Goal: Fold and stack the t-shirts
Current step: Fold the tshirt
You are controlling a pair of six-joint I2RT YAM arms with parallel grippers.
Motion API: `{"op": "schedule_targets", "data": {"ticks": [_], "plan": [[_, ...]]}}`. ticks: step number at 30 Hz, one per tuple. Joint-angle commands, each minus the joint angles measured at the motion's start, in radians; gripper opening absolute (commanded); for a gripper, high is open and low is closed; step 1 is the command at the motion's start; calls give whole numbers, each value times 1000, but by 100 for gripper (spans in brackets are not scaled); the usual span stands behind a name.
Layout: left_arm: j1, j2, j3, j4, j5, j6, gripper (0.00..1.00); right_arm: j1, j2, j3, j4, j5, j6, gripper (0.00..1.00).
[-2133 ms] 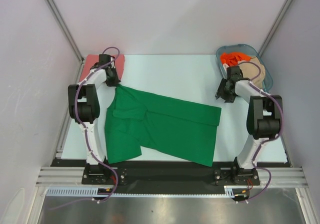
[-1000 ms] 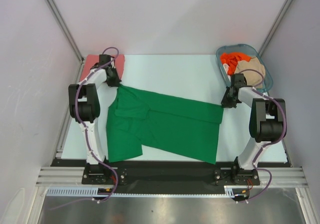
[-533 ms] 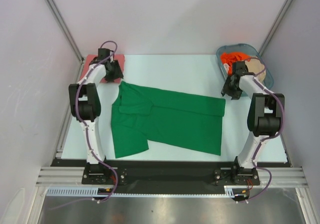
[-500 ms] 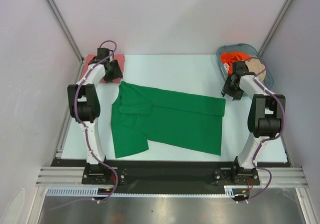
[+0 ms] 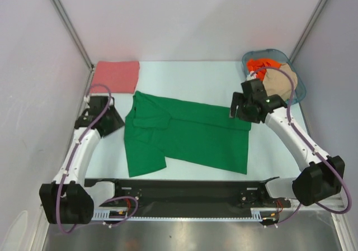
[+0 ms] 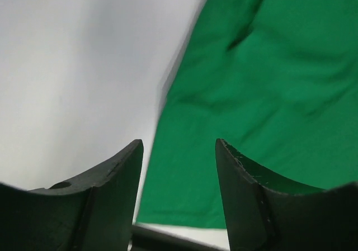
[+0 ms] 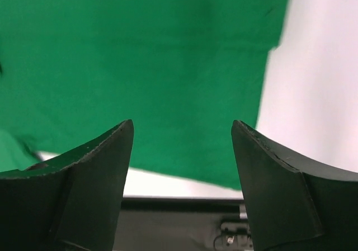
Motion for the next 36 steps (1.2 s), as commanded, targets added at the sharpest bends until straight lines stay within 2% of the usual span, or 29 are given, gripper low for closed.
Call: {"op": "schedule_targets", "data": {"ticks": [1, 6, 11, 15, 20, 25, 27, 28, 30, 31, 32, 36], "plan": [[-27, -16, -150, -113, -13, -128, 60, 80, -16, -45, -31, -42, 62, 76], [-25, -26, -303, -84, 99, -243, 50, 205, -69, -91, 11, -85, 108, 76], [-53, -49, -382, -1, 70, -350, 48, 231, -105, -131, 23, -103, 151, 76], [-59, -20, -447, 66, 91, -355, 47, 228, -129, -170, -37, -44, 209, 76], [-74, 51, -442, 15, 54, -392, 41, 147, -155, -250, -51, -108, 243, 76], [-74, 2, -446, -7, -4, -448, 38, 26, -200, -261, -51, -136, 199, 76], [-74, 19, -455, 8, 10, -448, 32, -8, -214, -272, -63, -168, 206, 76], [-74, 26, -460, 19, 19, -445, 23, -19, -218, -276, -68, -172, 214, 76], [-74, 36, -463, 34, 25, -436, 13, -41, -234, -308, -74, -171, 238, 75], [-74, 34, -460, 43, 28, -413, 3, -45, -235, -328, -74, -200, 258, 74], [-74, 27, -452, 45, 27, -401, 0, -59, -232, -345, -80, -217, 269, 73], [-76, -7, -425, 42, 30, -363, 0, -76, -250, -468, -100, -251, 341, 67]]}}
